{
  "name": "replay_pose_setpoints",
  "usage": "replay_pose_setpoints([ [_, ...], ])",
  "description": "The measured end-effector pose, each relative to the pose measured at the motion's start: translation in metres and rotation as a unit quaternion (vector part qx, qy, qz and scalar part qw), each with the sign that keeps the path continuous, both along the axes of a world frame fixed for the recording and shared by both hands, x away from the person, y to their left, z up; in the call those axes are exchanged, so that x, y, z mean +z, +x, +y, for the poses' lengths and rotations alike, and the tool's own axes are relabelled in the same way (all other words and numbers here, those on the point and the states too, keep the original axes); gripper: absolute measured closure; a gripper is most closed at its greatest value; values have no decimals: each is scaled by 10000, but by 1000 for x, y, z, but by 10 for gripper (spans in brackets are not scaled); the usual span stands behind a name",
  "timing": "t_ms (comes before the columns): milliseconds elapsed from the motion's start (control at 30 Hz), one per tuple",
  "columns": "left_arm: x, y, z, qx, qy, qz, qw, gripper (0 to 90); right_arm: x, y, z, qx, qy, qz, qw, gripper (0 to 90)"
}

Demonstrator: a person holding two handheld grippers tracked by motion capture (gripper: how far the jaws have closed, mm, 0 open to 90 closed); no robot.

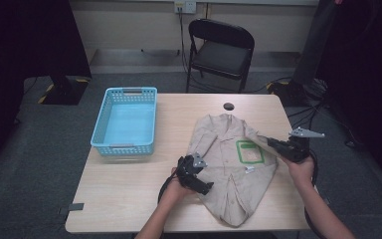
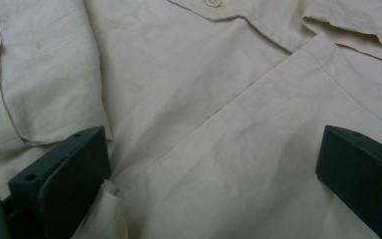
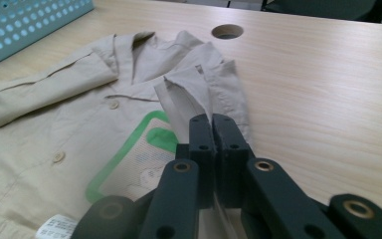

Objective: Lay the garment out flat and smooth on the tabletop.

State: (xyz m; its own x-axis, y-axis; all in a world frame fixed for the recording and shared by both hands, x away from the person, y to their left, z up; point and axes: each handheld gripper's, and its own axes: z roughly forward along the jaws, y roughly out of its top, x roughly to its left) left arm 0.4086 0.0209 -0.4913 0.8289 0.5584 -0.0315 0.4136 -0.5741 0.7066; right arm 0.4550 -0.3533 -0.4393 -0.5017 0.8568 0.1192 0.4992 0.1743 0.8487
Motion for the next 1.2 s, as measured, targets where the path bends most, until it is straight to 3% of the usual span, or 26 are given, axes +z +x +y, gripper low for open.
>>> replay_pose_setpoints([
  [67,0,0,0,0,0,0,10000,0,1,0,-6,-61,44,11,10000,874],
  [167,0,0,0,1,0,0,10000,0,1,-1,-14,-172,-112,1,9998,872],
  [467,0,0,0,-1,2,0,10000,0,4,-6,-36,-590,-278,-133,9978,822],
  [567,0,0,0,0,0,0,10000,0,6,-8,-40,-728,-334,-203,9966,777],
  [700,0,0,0,0,1,0,10000,0,10,-12,-41,-946,-538,-342,9935,641],
  [833,0,0,0,1,0,1,10000,0,11,-15,-37,-871,-679,-381,9932,482],
  [1033,0,0,0,1,0,0,10000,0,9,-17,-25,-634,-607,-342,9956,262],
  [1200,0,0,0,0,1,0,10000,0,-1,-21,-11,-229,-446,-120,9987,172],
])
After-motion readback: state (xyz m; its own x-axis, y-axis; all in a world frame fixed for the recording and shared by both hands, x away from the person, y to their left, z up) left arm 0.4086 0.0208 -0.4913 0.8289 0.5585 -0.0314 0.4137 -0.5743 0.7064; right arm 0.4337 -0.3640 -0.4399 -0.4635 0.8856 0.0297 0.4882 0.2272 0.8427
